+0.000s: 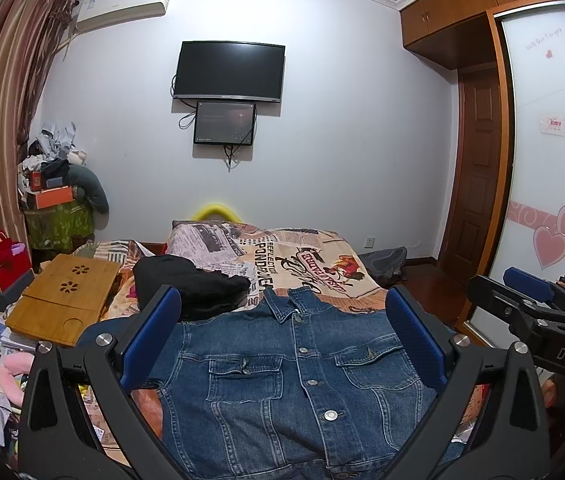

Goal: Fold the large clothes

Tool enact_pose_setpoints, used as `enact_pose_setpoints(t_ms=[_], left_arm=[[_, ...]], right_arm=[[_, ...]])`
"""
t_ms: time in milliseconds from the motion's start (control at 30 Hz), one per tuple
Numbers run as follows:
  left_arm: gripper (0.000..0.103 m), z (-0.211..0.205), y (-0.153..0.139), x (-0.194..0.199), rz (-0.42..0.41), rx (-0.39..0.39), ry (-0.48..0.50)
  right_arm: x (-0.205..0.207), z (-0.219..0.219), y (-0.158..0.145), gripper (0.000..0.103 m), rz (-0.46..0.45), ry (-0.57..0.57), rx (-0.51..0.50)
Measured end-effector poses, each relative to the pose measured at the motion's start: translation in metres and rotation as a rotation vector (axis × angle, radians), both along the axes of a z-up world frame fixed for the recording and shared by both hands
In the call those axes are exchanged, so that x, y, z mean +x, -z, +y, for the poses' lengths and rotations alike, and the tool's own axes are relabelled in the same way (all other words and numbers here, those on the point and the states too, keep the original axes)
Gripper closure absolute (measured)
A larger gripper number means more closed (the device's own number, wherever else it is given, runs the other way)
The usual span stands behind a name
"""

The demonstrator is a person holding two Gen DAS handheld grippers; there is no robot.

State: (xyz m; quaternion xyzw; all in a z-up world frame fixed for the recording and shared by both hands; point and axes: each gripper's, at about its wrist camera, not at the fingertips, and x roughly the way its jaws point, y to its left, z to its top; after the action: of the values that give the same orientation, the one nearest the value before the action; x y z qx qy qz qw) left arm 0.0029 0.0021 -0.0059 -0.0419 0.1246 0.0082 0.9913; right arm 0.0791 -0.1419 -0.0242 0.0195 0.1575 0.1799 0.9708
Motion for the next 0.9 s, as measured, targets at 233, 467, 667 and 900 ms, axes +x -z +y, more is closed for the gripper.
enact_pose_setpoints(t_ms=[233, 467, 667, 900], left_arm=[[0.000, -0.0009, 0.0006, 0.0003, 0.001, 0.000, -0.001], [0.000, -0.0008, 0.0026, 0.0010, 0.000, -0.004, 0.001], [0.000, 0.0007, 0.0008, 0.0034, 0.004, -0.004, 0.003], [0.000, 0.0044, 0.0001, 0.0071, 0.009, -0.010, 0.002]], right_arm=[[-0.0004, 0.0006, -0.0007, 0.016, 0.002, 0.000, -0.002], [-0.0004, 0.0007, 0.0001, 0.016, 0.003, 0.000, -0.004], [0.0014, 0.0025, 0.0016, 0.016, 0.004, 0.001, -0.008], [0.0072, 0.0036, 0.0039, 0.016, 0.008, 0.004, -0.016]])
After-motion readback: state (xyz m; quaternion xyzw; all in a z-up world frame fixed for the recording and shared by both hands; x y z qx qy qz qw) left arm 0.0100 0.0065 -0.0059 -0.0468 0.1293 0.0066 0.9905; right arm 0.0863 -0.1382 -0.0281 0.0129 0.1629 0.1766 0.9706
